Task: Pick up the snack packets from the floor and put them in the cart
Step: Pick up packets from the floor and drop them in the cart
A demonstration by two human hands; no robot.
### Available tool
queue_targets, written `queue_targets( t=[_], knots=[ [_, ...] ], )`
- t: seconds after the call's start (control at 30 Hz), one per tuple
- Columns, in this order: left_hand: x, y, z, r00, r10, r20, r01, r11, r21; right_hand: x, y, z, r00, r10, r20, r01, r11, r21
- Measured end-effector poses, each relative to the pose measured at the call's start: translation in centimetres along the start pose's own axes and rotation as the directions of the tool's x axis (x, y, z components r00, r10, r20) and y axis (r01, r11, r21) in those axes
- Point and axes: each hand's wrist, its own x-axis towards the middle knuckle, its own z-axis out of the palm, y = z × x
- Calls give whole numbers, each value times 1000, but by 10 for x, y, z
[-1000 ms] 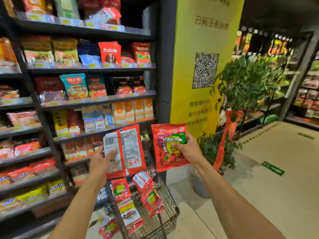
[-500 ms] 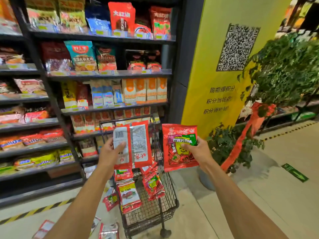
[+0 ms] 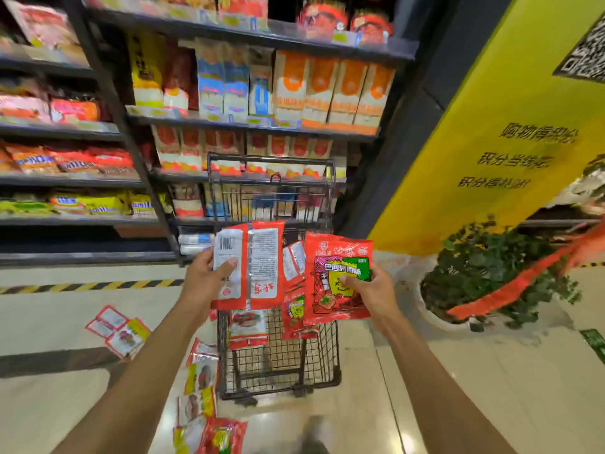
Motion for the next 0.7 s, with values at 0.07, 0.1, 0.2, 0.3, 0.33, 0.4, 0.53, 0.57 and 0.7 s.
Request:
queue_targets(
  t=[0.07,0.1,0.2,0.3,0.33,0.4,0.53,0.57,0.7],
  knots=[
    [15,-17,6,998,-42,-54,42,999,-16,27,15,3,999,37,41,-37,999,5],
    [23,-26,11,994,-64,-84,62,998,-25,41,23,3,996,59,68,-59,998,5],
    [45,-52,31,983,-125,-133,123,992,-27,89,49,2,984,105,143,-107,994,9],
    [67,-82,50,969,-192,-157,192,981,-20,138,74,1,964,150,218,-156,988,11],
    [77,-92,56,962,-216,-166,216,976,-22,155,84,2,955,163,247,-170,985,7],
    [102,-115,67,945,-258,-200,257,966,-30,189,109,7,940,186,285,-196,981,7],
    [144,-168,82,896,-338,-289,333,940,-66,244,173,28,908,245,340,-262,965,5],
    [153,-183,82,888,-354,-294,353,934,-59,255,190,37,901,265,343,-281,960,-1],
    [187,-237,71,868,-362,-341,388,922,9,282,254,82,904,283,319,-277,959,-64]
  ],
)
